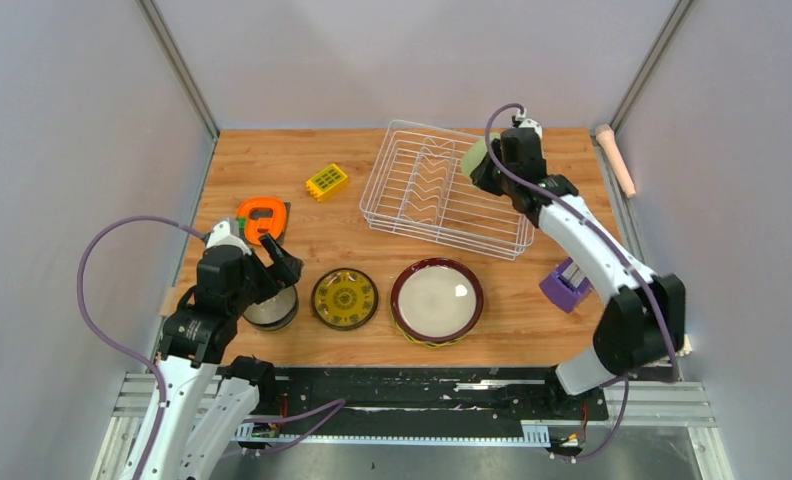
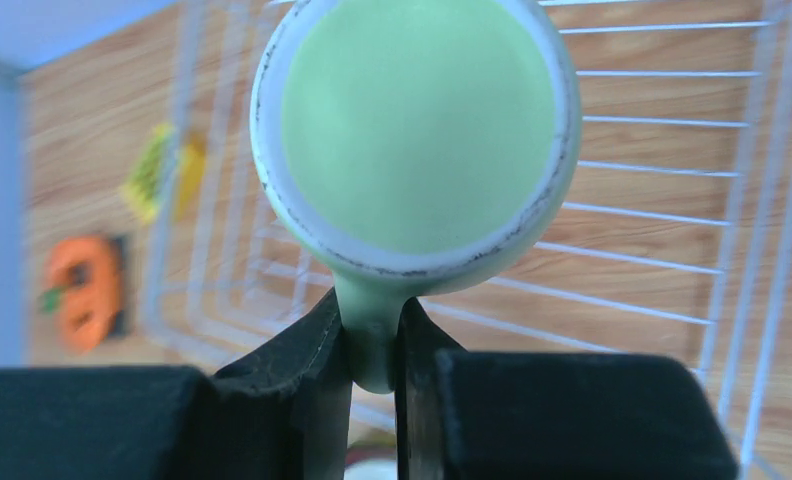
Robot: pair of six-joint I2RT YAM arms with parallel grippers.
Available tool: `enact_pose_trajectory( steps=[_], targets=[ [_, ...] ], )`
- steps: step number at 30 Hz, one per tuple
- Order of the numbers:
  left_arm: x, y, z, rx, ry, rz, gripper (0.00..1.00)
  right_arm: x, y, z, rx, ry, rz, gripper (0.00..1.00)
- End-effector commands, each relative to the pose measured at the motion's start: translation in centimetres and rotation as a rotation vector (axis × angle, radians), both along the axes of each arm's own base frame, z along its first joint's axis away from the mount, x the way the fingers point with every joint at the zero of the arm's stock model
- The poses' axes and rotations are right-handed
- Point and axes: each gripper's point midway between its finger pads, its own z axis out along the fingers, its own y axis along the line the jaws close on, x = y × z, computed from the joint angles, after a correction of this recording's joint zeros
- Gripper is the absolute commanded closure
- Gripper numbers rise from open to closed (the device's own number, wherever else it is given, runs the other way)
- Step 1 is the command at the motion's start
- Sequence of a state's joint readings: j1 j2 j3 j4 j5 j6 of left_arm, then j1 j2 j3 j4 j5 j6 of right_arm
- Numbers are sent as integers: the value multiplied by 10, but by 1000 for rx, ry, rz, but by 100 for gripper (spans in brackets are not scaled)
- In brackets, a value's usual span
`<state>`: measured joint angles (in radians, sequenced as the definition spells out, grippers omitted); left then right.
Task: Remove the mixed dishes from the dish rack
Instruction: Pick up the cup from the dish rack, then place the cup at the center of the board.
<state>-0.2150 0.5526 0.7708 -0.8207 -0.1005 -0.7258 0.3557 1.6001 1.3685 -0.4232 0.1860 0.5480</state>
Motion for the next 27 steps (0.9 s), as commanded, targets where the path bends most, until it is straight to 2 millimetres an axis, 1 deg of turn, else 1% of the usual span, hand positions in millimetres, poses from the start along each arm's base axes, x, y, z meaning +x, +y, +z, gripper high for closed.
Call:
enact_pose_trajectory(
  steps=[1,2,3,4,5,6,7,8,9,10,11,12,13,14,15,16,18,21,22,24,26,27],
  targets=[
    [5,-27,18,-87,-88,-136,0,-56,66,96,362,-213,383,100],
    [6,-31,19,-101,-93,-149,0,-75,75,109,417,-236,468,100],
    [6,-38,21,-136,-105,-176,0,-96,85,115,471,-239,565,100],
    [5,-46,24,-168,-112,-212,0,-110,91,116,510,-232,621,100],
    [8,-53,30,-207,-143,-229,0,-124,95,118,535,-234,673,100],
    [6,-64,35,-251,-154,-279,0,-136,99,117,553,-228,710,100],
    [10,-72,44,-299,-196,-302,0,-150,105,115,573,-218,763,100],
    [11,-85,64,-355,-268,-375,0,-161,111,116,582,-238,806,100],
    [11,-93,65,-420,-270,-394,0,-171,116,109,590,-235,825,100],
    [9,-105,88,-475,-359,-479,0,-179,121,109,594,-250,838,100],
    [10,-111,86,-549,-344,-488,0,-186,126,106,599,-254,839,100],
    [7,-120,107,-590,-436,-566,0,-192,131,103,609,-253,829,100],
    [8,-125,100,-654,-398,-568,0,-198,136,102,622,-259,824,100],
    [6,-129,108,-680,-442,-616,1,-203,140,101,636,-263,818,100],
    [7,-133,107,-719,-421,-622,1,-208,144,101,652,-276,819,100],
    [7,-135,110,-730,-442,-643,1,-212,146,102,668,-289,817,100],
    [10,-141,108,-744,-427,-642,3,-217,150,107,704,-317,818,100],
    [8,-156,101,-736,-389,-676,5,-222,153,117,744,-359,821,100],
    [6,-162,102,-739,-388,-686,6,-223,155,118,751,-365,818,100],
    [9,-169,99,-755,-374,-681,7,-228,160,119,759,-365,826,100],
    [10,-177,101,-790,-388,-676,11,-232,163,119,781,-366,830,100],
    [10,-179,103,-801,-403,-676,11,-234,165,119,794,-364,828,100]
  ],
)
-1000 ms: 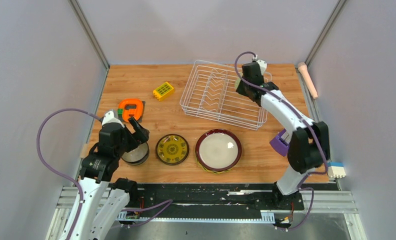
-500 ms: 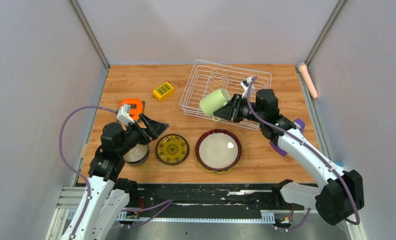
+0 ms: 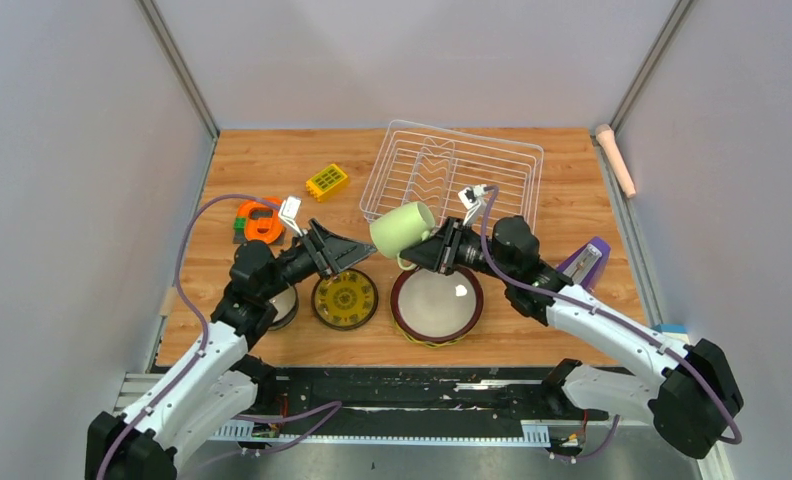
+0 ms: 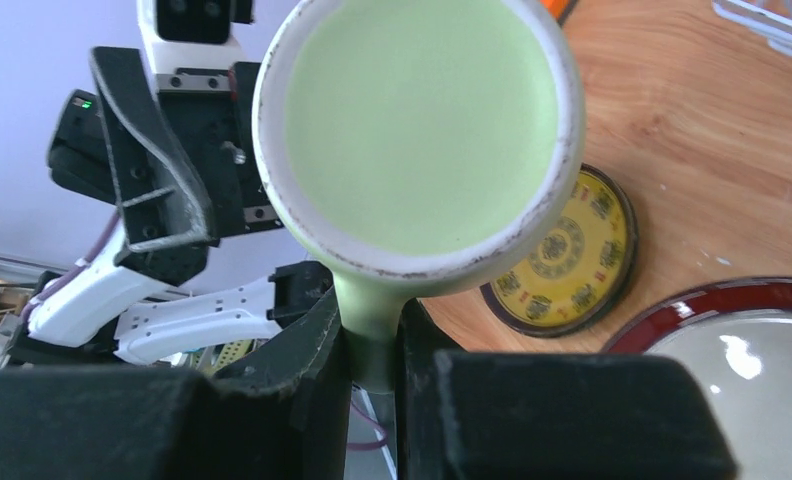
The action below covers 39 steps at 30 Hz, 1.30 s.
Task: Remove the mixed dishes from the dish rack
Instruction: Place the cup at the center of the board.
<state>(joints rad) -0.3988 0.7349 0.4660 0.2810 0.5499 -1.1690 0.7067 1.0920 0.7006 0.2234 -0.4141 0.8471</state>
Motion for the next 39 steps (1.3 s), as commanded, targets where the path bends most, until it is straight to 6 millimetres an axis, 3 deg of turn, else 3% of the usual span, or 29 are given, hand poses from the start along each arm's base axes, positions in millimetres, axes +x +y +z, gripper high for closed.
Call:
enact_pose_trajectory(
  steps=[1,6,10,17,22,23,25,28,30,33,34,35,36,37,38,39],
  targets=[
    [3,-13,33,-127,-103,15,12,-8,6,70,219,-161,-8,100],
    [7,-23,36,-161,-122,10,19,-19,11,68,244,-141,16,100],
    [10,-21,36,-179,-128,36,32,-24,15,64,247,-111,31,100],
    [8,-22,45,-208,-145,33,66,-28,22,64,283,-86,61,100],
    [9,-25,45,-219,-132,25,100,-24,24,61,278,-70,50,100],
    [9,-25,45,-220,-132,26,100,-24,23,61,273,-72,44,100],
    [10,-24,44,-217,-133,38,100,-20,21,59,259,-70,20,90],
    [11,-23,43,-193,-132,53,100,-17,15,56,235,-64,-24,45],
    [13,-20,43,-159,-132,78,100,-13,11,52,210,-62,-60,24],
    [21,-9,43,-72,-128,161,100,-4,2,39,137,-10,-138,8],
    [22,-6,35,-28,-98,176,100,0,-1,33,110,10,-172,4],
    [23,0,48,-10,-141,210,100,4,-6,28,83,22,-206,1],
    [27,6,38,41,-105,247,100,8,-10,24,57,25,-236,0],
    [27,12,50,60,-137,275,100,10,-14,19,27,32,-261,0],
    [32,20,39,118,-100,325,100,12,-19,14,-5,44,-285,0],
    [33,26,49,149,-125,350,100,13,-23,8,-33,58,-306,0]
  ],
)
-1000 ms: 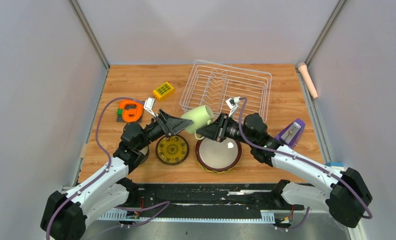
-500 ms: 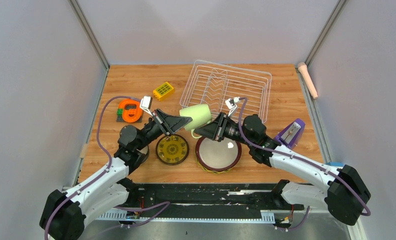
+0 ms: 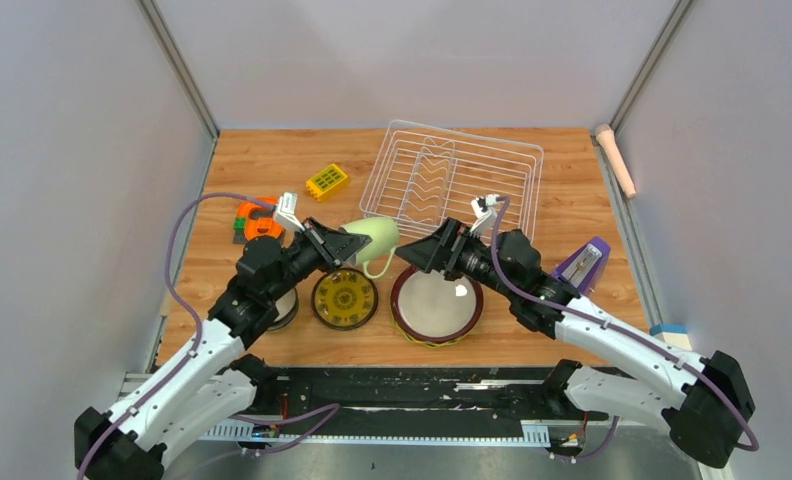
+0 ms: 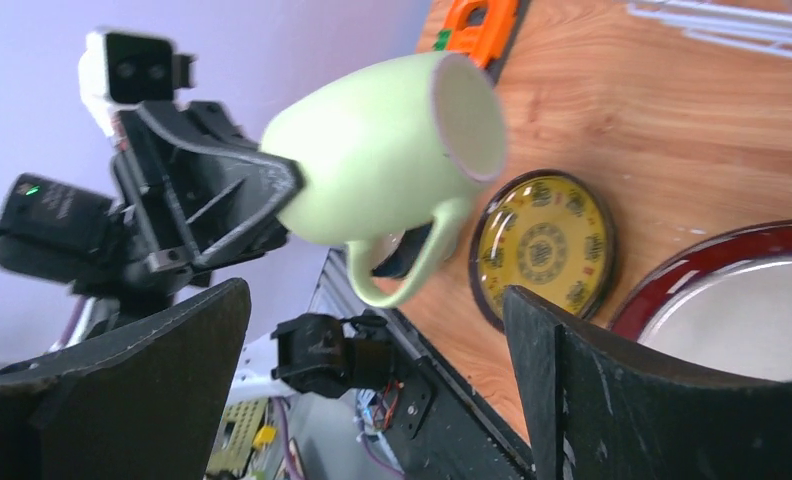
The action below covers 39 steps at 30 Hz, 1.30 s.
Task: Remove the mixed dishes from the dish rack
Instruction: Place the cup at the center of the board.
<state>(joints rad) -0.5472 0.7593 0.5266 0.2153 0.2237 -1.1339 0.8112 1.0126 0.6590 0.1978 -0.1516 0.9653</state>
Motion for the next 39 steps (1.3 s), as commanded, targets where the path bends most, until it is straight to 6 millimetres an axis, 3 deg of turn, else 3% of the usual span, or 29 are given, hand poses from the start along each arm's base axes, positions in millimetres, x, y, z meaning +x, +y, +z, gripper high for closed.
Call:
enact_pose_trajectory(
  steps=[1,5,9,12,14,15,20,25,28,39],
  targets=[
    [13,43,41,176,-80,220,100,17,-25,-3,-111,11,-158,0],
    [26,82,12,451,62,384,100,26,-45,-25,-196,37,-264,0],
    [41,117,-22,756,238,513,100,28,-54,-28,-248,1,-286,0],
    [51,127,-39,946,323,519,100,28,-59,-34,-281,4,-300,0],
    [62,130,-37,1047,358,526,100,28,-61,-36,-293,-5,-301,0],
    [67,131,-49,1103,396,524,100,27,-61,-36,-301,-13,-296,0],
    [85,151,-70,1282,470,531,100,25,-65,-43,-326,-8,-298,0],
    [107,140,-96,1243,447,331,100,25,-66,-44,-354,-36,-284,0],
    [109,137,-114,1288,446,250,100,24,-66,-44,-357,-45,-278,0],
    [115,135,-160,1359,568,190,100,22,-64,-44,-350,-57,-262,0]
  ],
)
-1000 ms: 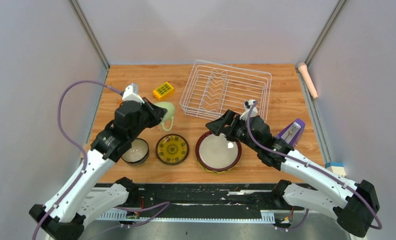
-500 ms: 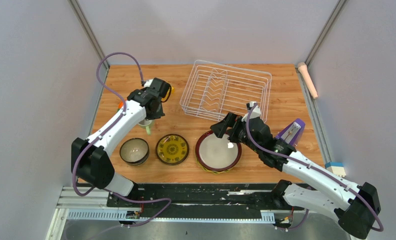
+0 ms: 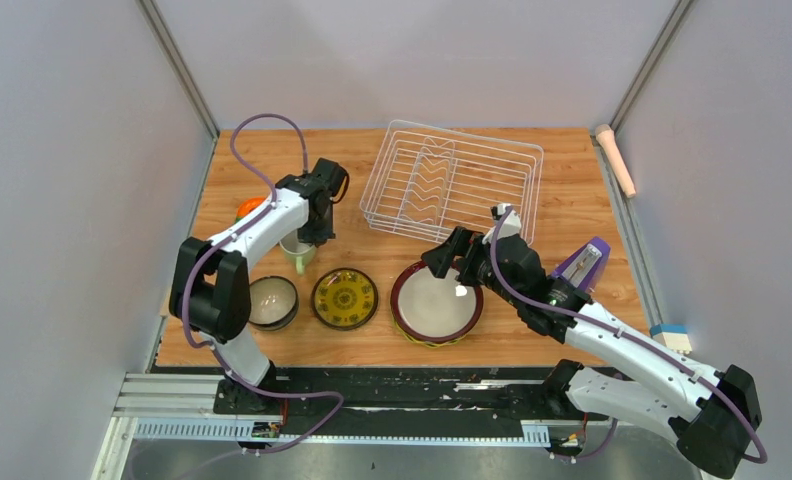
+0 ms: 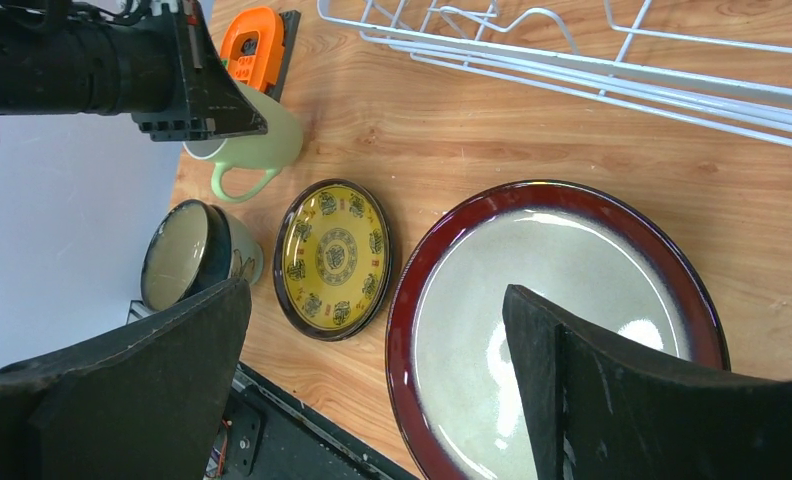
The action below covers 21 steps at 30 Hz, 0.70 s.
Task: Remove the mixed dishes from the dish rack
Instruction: Place the cup at the center of the board.
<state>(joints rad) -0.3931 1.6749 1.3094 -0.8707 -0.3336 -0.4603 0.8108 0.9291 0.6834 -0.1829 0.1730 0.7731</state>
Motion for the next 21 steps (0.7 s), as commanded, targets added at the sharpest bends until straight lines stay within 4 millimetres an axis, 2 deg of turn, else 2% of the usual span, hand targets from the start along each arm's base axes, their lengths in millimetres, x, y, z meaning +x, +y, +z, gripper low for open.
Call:
enact_pose_trajectory(
  steps=[1,6,16,18,21],
  targets=[
    [15,-1,12,10,-58,-17,100,0,1,13,24,-52,14,0],
    [11,-6,4,-21,-47,-22,100,0,1,14,26,-50,10,0],
    [5,0,-3,-10,-41,8,83,-1,0,14,35,-46,5,0],
    [4,1,-2,-11,-45,15,74,-1,-1,14,42,-44,-1,0],
    [3,1,9,-26,-76,19,52,-1,-3,16,47,-47,-12,0]
  ],
)
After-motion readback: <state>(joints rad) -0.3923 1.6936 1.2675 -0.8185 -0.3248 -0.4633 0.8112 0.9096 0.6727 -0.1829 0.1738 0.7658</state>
